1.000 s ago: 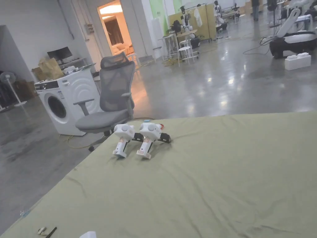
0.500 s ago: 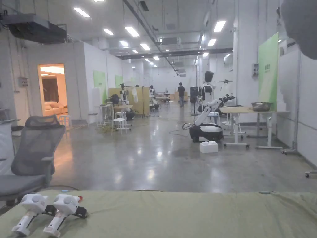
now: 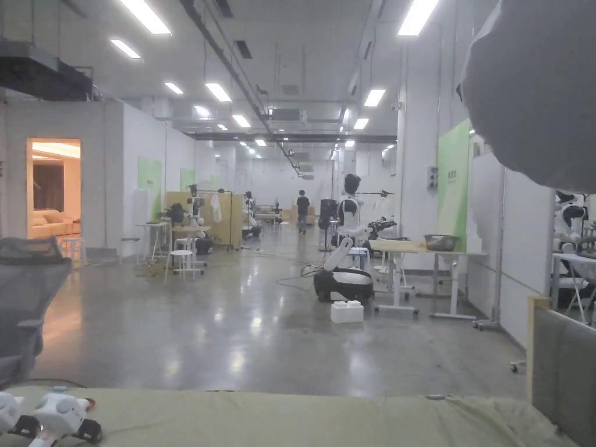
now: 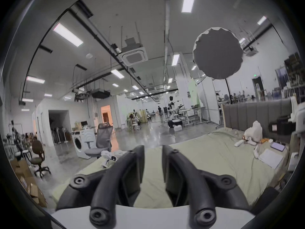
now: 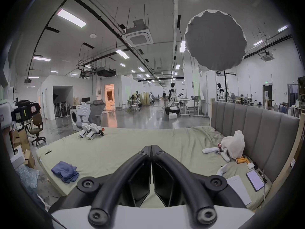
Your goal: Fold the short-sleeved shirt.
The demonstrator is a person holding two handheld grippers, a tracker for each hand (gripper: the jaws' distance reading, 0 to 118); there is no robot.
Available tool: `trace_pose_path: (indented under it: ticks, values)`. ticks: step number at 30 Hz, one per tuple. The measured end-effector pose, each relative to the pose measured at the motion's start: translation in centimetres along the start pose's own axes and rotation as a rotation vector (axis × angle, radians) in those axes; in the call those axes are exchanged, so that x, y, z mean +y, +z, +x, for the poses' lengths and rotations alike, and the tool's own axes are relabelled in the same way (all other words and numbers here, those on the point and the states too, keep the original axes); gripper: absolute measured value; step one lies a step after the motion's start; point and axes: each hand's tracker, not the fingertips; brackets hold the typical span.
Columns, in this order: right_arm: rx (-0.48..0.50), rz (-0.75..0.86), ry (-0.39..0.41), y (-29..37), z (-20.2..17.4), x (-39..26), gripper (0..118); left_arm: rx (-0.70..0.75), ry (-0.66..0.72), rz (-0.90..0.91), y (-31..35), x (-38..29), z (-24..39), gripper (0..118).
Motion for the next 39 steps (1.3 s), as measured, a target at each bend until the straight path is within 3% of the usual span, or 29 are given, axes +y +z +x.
trace_pose_path:
  ticks: [3,4,11,14,18,24,27,32,35,36,39]
  values:
    - [-0.008,0.030,-0.015,0.2,0.7,-0.2,0,-0.005,0.027,-0.007,0.6,0.2,-0.4,14]
    - [-0.005,0.039,-0.029,0.1,1.0,-0.3,0,-0.024,0.050,-0.017,0.7,0.2,-0.8,0]
    - [-0.094,0.050,-0.035,0.4,1.3,-0.2,0,0.049,0.174,-0.012,1.2,-0.7,-2.9,0]
    - [-0.038,0.054,-0.062,0.1,1.2,0.1,0,0.049,0.165,-0.014,1.1,-1.1,-3.0,0]
    - [-0.066,0.042,-0.001,-0.2,0.3,0.1,0,0.049,0.152,-0.012,1.0,-1.2,-2.9,0]
    - [-0.040,0.041,0.020,0.4,-0.5,0.6,0,0.030,0.151,-0.014,0.8,-1.0,-3.0,0]
    - [-0.023,0.041,0.005,0.3,-0.7,0.9,0,-0.038,0.210,0.005,0.9,-1.2,-3.4,0]
    - [-0.011,0.050,-0.024,0.4,-0.8,1.0,0,-0.021,0.184,-0.010,1.0,-1.0,-3.4,0]
    - [-0.006,0.046,-0.046,0.4,-0.8,1.0,0,-0.069,0.201,0.000,1.2,-1.2,-3.7,15]
    - [-0.001,0.043,-0.052,0.4,-0.8,1.0,5,-0.083,0.221,-0.002,1.3,-1.1,-3.6,24]
    - [-0.015,0.049,-0.051,0.4,-0.8,0.9,81,-0.088,0.216,-0.008,1.2,-1.2,-3.2,66]
